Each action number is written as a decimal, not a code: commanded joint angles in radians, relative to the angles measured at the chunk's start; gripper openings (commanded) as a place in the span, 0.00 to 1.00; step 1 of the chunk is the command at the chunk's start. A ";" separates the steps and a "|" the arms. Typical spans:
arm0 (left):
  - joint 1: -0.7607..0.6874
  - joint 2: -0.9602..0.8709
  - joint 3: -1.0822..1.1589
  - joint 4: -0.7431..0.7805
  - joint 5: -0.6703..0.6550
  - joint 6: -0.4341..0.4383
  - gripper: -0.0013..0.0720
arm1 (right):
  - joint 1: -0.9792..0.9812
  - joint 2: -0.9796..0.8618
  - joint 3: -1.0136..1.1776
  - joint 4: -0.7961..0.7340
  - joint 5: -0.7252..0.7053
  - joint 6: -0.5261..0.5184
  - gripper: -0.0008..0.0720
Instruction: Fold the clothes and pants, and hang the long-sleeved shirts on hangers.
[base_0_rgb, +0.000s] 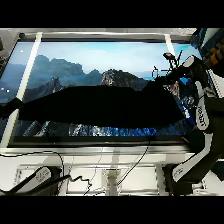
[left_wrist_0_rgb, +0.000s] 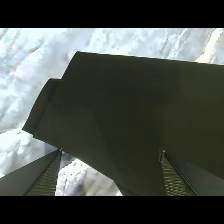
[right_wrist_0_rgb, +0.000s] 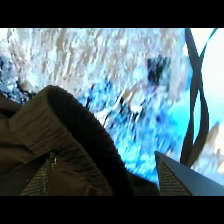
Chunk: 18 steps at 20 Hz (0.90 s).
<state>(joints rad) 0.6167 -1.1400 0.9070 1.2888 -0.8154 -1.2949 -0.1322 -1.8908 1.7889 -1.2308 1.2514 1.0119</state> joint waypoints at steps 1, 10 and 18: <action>0.000 -0.016 0.000 -0.015 0.000 0.000 0.96 | 0.016 -0.033 0.025 0.005 -0.056 -0.088 0.91; 0.000 -0.063 0.000 -0.071 0.000 0.001 0.96 | 0.074 -0.071 0.024 0.049 -0.035 -0.055 0.86; 0.000 -0.063 0.000 -0.071 -0.008 0.001 0.96 | 0.075 -0.085 0.058 0.048 0.012 -0.063 0.04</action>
<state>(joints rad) 0.6167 -1.2018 0.9070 1.2186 -0.8162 -1.2949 -0.0586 -1.9770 1.8248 -1.1847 1.2560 0.9565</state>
